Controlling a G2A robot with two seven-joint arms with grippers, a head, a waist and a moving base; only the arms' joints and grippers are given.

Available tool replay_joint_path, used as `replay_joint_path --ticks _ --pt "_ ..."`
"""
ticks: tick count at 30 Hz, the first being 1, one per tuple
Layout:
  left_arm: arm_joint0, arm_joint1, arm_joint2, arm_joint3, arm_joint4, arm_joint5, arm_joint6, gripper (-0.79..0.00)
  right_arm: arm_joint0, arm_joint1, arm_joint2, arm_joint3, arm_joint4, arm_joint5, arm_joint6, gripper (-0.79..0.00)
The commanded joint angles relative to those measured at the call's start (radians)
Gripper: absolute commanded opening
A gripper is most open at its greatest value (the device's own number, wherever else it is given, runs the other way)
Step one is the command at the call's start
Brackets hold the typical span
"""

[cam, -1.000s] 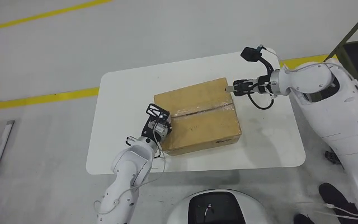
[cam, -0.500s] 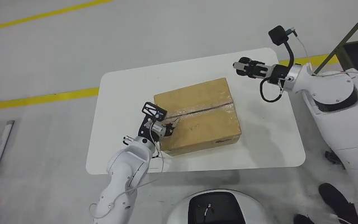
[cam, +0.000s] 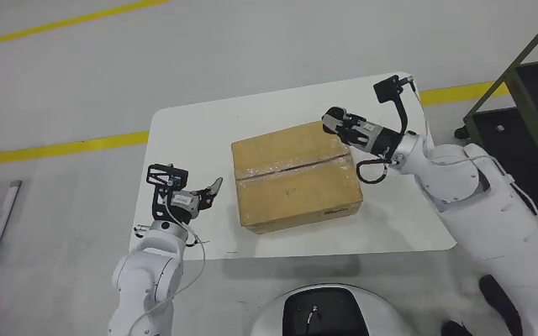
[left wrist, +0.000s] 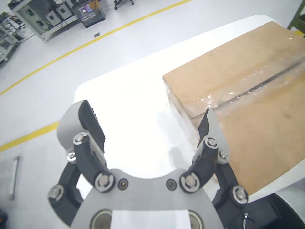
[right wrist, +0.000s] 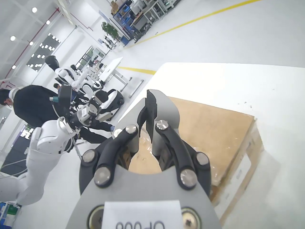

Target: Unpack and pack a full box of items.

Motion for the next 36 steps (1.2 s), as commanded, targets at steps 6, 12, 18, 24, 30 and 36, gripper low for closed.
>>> replay_joint_path --ticks 6,12,18,24,30,36 --pt "0.037 0.003 -0.048 0.002 0.004 0.014 0.034 0.000 -0.051 -0.005 -0.019 -0.027 -0.104 0.004 -0.106 -0.785" --pt "0.037 0.003 -0.048 0.002 0.004 0.014 0.034 0.000 -0.051 -0.005 -0.019 -0.027 -0.104 0.004 -0.106 -0.785" --pt "0.037 0.003 -0.048 0.002 0.004 0.014 0.034 0.000 -0.053 -0.015 -0.095 -0.073 -0.207 0.004 -0.077 -0.785" --pt "0.037 0.003 -0.048 0.002 0.004 0.014 0.034 0.000 0.058 -0.077 -0.318 -0.001 -0.375 0.049 -0.176 -0.785" --pt "0.037 0.003 -0.048 0.002 0.004 0.014 0.034 0.000 0.154 -0.146 -0.453 0.156 -0.380 0.071 -0.253 -0.785" --pt "0.037 0.003 -0.048 0.002 0.004 0.014 0.034 0.000 0.166 -0.177 -0.489 0.243 -0.381 0.075 -0.270 -0.785"
